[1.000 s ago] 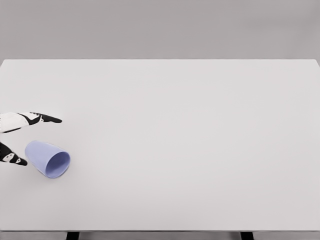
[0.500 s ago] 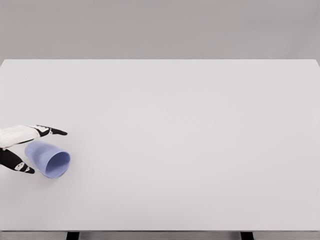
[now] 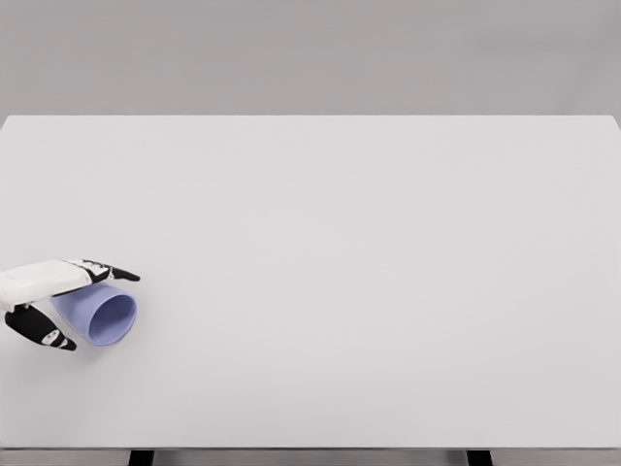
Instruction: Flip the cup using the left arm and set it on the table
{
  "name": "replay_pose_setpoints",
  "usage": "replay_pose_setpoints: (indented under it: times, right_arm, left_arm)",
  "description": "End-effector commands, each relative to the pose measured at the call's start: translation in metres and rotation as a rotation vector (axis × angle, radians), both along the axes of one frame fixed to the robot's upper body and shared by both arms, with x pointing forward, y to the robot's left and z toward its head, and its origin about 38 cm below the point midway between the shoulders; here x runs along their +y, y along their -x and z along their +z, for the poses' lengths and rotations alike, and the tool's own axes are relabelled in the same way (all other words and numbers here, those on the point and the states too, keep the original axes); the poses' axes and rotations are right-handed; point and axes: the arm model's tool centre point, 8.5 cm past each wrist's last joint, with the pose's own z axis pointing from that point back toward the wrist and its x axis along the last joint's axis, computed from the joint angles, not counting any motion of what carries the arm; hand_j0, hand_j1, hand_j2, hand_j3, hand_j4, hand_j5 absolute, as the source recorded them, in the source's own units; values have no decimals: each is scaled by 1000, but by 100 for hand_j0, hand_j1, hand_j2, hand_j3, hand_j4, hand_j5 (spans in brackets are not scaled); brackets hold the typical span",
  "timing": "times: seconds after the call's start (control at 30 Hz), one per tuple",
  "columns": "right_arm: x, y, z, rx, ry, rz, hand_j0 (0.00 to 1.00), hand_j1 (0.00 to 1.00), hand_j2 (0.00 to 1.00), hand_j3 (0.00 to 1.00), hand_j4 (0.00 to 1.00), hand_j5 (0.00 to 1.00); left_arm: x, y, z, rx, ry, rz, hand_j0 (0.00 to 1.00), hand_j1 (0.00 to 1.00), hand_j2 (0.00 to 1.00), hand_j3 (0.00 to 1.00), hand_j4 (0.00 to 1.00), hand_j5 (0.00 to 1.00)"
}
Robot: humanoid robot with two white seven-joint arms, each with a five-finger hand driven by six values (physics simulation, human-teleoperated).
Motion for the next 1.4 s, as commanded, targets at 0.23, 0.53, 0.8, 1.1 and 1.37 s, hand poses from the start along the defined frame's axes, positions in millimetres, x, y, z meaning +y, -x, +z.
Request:
replay_pose_setpoints:
  times: [0.23,0.53,0.8,1.1,1.37]
  right_arm:
    - [0,0,0,-2,0,1,100,100,100,100,100,100]
    - [0,0,0,-1,0,0,100,100,100,100,100,100]
    - [0,0,0,1,0,0,100,100,100,100,100,100]
    - [0,0,0,1,0,0,100,100,100,100,100,100]
    - [0,0,0,1,0,0,100,100,100,100,100,100]
  left_arm:
    - [-3,-4,0,-19,-11,7,98,98,98,98,98,98]
    - [-4,-5,-4,-31,-30,4,98,98,98,98,98,98]
    - [-5,-4,-9,-11,-34,10,93,93,93,93,93,93]
    - [-5,-3,-10,-8,-36,9,63,63,63,63,63,63]
    - [-7,-10,0,-35,-13,15,58,58,58,58,58,58]
